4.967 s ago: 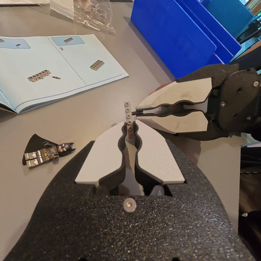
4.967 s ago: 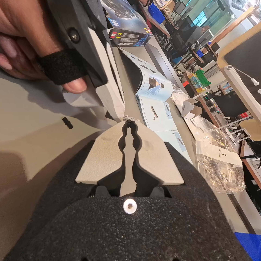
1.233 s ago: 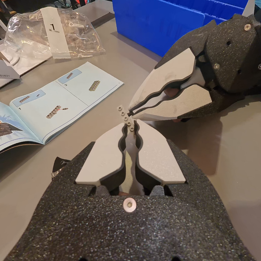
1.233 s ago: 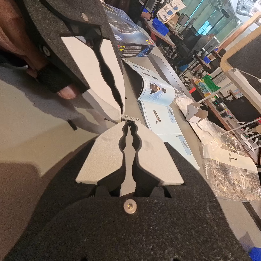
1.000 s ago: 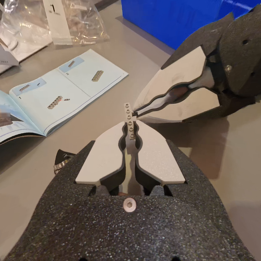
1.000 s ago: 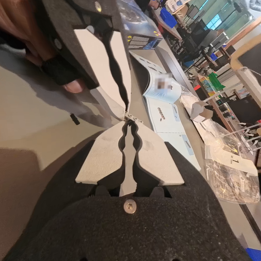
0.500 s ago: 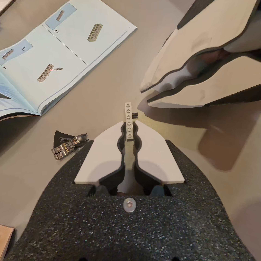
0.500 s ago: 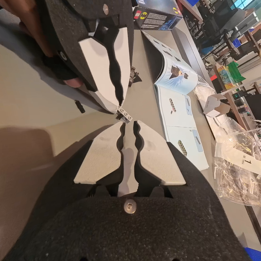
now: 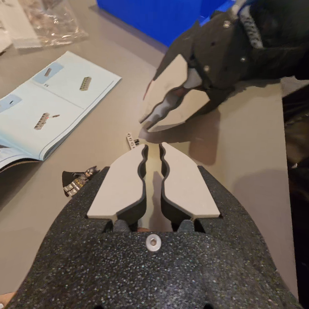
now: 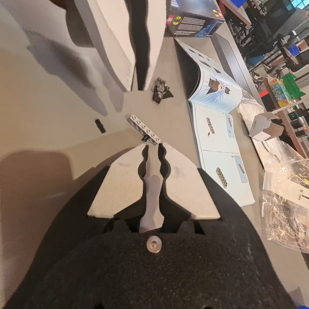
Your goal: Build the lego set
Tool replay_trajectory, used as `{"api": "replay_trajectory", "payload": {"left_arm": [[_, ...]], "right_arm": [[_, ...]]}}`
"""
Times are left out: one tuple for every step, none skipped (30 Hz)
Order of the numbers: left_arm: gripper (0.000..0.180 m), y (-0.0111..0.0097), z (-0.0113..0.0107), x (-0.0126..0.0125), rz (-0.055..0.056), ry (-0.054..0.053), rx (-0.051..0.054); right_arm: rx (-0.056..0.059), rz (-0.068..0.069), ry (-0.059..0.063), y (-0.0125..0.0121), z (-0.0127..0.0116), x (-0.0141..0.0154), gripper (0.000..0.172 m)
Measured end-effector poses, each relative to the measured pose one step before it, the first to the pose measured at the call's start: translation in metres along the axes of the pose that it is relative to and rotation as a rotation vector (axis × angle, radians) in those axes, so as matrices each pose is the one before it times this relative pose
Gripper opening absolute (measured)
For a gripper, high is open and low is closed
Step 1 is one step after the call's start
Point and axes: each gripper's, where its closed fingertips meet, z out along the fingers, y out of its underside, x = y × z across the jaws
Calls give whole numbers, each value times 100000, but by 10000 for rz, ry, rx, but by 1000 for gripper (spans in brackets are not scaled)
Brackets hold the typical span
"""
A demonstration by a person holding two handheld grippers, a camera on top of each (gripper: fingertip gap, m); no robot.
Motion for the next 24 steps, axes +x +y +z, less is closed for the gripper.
{"api": "replay_trajectory", "payload": {"left_arm": [[11, 145, -60, 384, 234, 169, -58], [9, 427, 134, 432, 123, 231, -242], [10, 635, 302, 331, 97, 161, -385], [10, 656, 379, 148, 156, 24, -392], [10, 540, 408, 66, 152, -40, -330], [11, 421, 378, 119, 79, 13, -269], [11, 273, 310, 114, 51, 23, -195], [11, 227, 248, 13, 66, -52, -169], [11, 253, 190, 25, 79, -43, -170], [13, 257, 149, 1, 69, -40, -167], [15, 196, 113, -27, 69, -64, -125], [17, 146, 87, -77, 37, -71, -98], [17, 142, 88, -35, 37, -40, -96], [17, 124, 83, -52, 53, -68, -76], [17, 151, 118, -30, 53, -49, -98], [17, 204, 149, -47, 34, -46, -133], [16, 250, 182, -77, 38, -75, -163], [14, -60, 56, -125, 68, -121, 45], [14, 3, 52, 70, 14, 29, -16], [13, -37, 23, 44, -4, 21, 17], [12, -15, 33, -57, 16, -46, 10], [10, -26, 29, -84, 35, -64, 11], [9, 2, 7, -46, 37, -36, 8], [9, 4, 7, -18, 31, -7, 4]], "right_arm": [[-6, -57, 4, -1, 10, -55, 12], [-11, -73, 4, 12, 19, -61, 12], [-20, -83, 7, 25, 20, -78, 12], [-21, -76, 19, 16, 22, -57, 12], [-12, -66, 17, 10, 18, -48, 11], [-10, -52, 16, 12, 17, -37, 11], [-11, -34, 1, 16, 15, -28, 11], [-3, -6, -5, -4, 1, -9, 11], [3, 13, -3, 1, 0, 11, 11], [3, 19, -3, 6, 5, 18, 11], [2, 12, -6, -5, 2, 0, 11], [-6, 1, -2, 3, 12, 8, 11], [-10, -11, 1, 11, 16, -9, 11], [-7, -22, 3, 11, 10, -21, 11], [-5, -29, 4, 1, 14, -22, 11], [-7, -36, 3, 9, 18, -24, 11], [-3, -40, -1, 2, 7, -43, 11], [4, -45, -1, -14, 6, -35, 11], [5, -52, -2, 0, 10, -46, 11], [-1, -52, 5, -7, 3, -38, 11], [-3, -50, 5, 1, 14, -40, 11], [-1, -55, -3, -1, 8, -52, 11], [2, -56, -7, -5, 10, -56, 11], [3, -45, -6, -5, 3, -51, 11]]}}
